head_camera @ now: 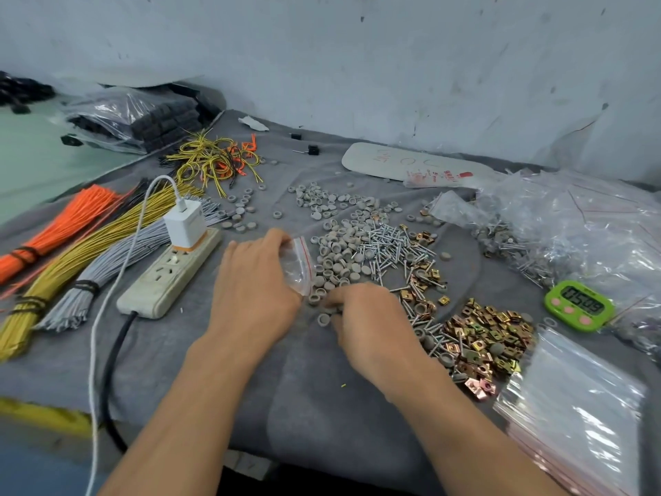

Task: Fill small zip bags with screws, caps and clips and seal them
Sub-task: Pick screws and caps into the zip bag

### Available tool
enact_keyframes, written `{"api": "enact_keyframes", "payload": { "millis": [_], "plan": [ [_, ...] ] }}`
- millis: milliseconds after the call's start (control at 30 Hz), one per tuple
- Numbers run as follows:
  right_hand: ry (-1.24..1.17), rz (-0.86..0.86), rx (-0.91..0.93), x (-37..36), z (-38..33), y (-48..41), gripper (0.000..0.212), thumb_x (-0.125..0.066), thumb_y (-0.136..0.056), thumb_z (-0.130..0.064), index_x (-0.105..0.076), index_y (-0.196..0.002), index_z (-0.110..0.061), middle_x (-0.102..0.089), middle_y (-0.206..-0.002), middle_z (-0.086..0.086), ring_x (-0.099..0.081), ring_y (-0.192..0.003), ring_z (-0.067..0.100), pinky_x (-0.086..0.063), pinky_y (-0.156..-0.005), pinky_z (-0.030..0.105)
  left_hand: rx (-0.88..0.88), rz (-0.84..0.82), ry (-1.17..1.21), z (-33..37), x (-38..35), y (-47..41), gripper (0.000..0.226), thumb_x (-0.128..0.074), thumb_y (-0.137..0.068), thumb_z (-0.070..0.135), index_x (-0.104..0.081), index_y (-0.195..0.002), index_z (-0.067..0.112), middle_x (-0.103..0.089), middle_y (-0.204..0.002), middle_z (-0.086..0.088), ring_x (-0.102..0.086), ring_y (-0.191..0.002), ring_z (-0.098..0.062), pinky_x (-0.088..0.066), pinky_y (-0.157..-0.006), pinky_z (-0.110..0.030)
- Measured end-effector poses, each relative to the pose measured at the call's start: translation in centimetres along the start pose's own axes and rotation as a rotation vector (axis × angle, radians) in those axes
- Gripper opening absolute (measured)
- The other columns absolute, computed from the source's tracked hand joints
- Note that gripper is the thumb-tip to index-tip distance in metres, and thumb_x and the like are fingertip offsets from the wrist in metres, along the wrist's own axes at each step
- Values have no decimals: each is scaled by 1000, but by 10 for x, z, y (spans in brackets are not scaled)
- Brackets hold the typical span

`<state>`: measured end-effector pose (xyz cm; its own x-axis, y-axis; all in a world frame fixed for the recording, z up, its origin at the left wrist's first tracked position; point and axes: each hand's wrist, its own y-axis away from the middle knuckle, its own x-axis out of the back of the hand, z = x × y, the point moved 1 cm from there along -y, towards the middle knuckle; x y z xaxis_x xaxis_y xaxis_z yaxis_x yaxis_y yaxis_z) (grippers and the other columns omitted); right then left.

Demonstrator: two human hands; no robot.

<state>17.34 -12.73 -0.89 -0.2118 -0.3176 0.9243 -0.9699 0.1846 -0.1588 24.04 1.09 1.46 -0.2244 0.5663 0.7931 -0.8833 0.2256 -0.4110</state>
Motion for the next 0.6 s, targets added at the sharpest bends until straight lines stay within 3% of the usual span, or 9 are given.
{"api": "enact_keyframes", "payload": {
  "millis": [133,200,300,400,500,600],
  "plan": [
    [40,17,-48,4,2,-1,20,-59,-90,-11,-72,-96,-25,-73,-82,3,-69,-87,30,-56,-78,36,12,-60,24,-5,-1,1,50,-77,-78,25,-55,-124,26,-68,-117,1,-55,-114,-25,-40,-109,-44],
    [50,23,-62,7,3,0,21,-58,-90,-13,-73,-98,-26,-73,-86,4,-69,-89,31,-54,-75,34,1,-77,20,-5,-3,3,52,-78,-78,26,-56,-126,28,-68,-118,3,-55,-115,-24,-40,-110,-42],
    [124,38,-69,12,0,2,20,-59,-91,-18,-72,-101,-29,-72,-93,1,-67,-92,29,-38,-69,31,-36,-84,11,-3,-5,4,55,-79,-76,23,-59,-126,30,-70,-118,3,-55,-115,-22,-38,-105,-39],
    [164,47,-138,14,-1,0,16,-64,-90,-19,-73,-99,-28,-72,-92,0,-69,-93,28,-37,-68,30,-30,-108,8,-3,-5,2,58,-80,-76,21,-59,-129,32,-69,-121,5,-54,-116,-20,-37,-108,-38],
    [89,94,-178,14,2,-1,11,-63,-96,-31,-73,-101,-32,-72,-99,-3,-66,-101,24,-44,-81,33,-36,-112,17,-4,-4,3,54,-81,-77,24,-62,-127,32,-70,-119,6,-54,-114,-19,-37,-109,-39],
    [-267,298,-178,19,7,-1,7,-73,-90,-35,-77,-96,-36,-69,-113,-15,-59,-113,13,-44,-99,26,-76,-90,59,-4,-3,4,40,-83,-78,29,-68,-115,32,-71,-112,9,-52,-107,-14,-37,-109,-40]
  ]
}}
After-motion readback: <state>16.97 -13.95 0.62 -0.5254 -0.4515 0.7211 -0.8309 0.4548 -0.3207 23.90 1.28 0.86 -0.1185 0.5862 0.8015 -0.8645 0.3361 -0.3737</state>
